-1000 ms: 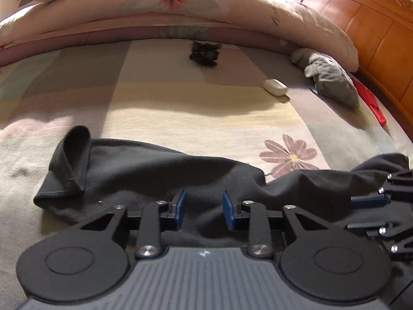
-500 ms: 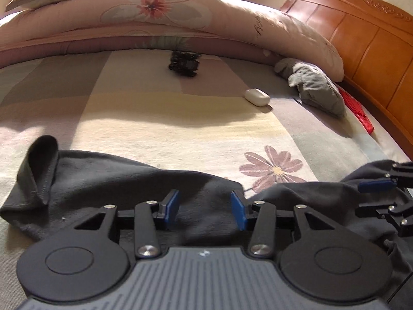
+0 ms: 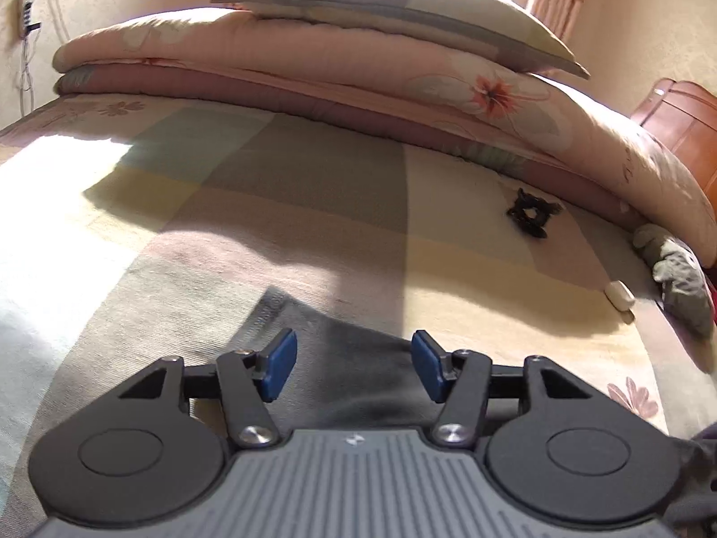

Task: Fold clothes

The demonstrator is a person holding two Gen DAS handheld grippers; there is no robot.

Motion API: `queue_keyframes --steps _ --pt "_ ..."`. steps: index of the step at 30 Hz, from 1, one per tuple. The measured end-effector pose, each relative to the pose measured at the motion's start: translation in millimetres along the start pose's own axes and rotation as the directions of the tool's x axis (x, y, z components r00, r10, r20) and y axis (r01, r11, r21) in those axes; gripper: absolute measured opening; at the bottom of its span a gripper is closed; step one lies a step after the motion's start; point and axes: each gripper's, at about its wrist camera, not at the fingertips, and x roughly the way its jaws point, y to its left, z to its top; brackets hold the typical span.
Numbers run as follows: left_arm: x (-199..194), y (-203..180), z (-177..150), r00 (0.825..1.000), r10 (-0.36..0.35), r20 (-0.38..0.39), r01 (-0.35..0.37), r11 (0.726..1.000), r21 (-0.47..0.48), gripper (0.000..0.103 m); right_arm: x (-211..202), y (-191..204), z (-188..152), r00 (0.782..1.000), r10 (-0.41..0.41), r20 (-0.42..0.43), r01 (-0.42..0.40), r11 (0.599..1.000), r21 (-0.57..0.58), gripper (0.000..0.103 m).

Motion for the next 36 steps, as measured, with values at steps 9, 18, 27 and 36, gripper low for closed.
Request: queue_keyframes --steps 9,18,27,36 --pt "7.1 -145.5 -55.5 0.945 -0.288 -0.155 0.320 0.913 0.252 0.067 42.6 30.7 -15.4 0.989 0.089 -0.115 -0.098 0.992 -0.079 0.054" --pt "-0.8 -202.6 -74.2 0.936 -0.318 -0.151 0.352 0.847 0.398 0.074 23.6 34.6 -26.2 0.965 0.171 -0.201 -0.187 0.980 -0.062 0.043" --pt "4.3 -219.5 -86.2 0.925 -0.321 -0.206 0.379 0.829 0.411 0.076 -1.6 -48.3 20.0 0.996 -0.075 -0.050 0.071 0.994 -0.080 0.043" --pt "10.9 -220.4 -119.4 0.922 -0.287 -0.259 0.371 0.847 0.381 0.078 22.4 -90.7 9.2 0.987 -0.079 -0.140 0.049 0.977 -0.208 0.045"
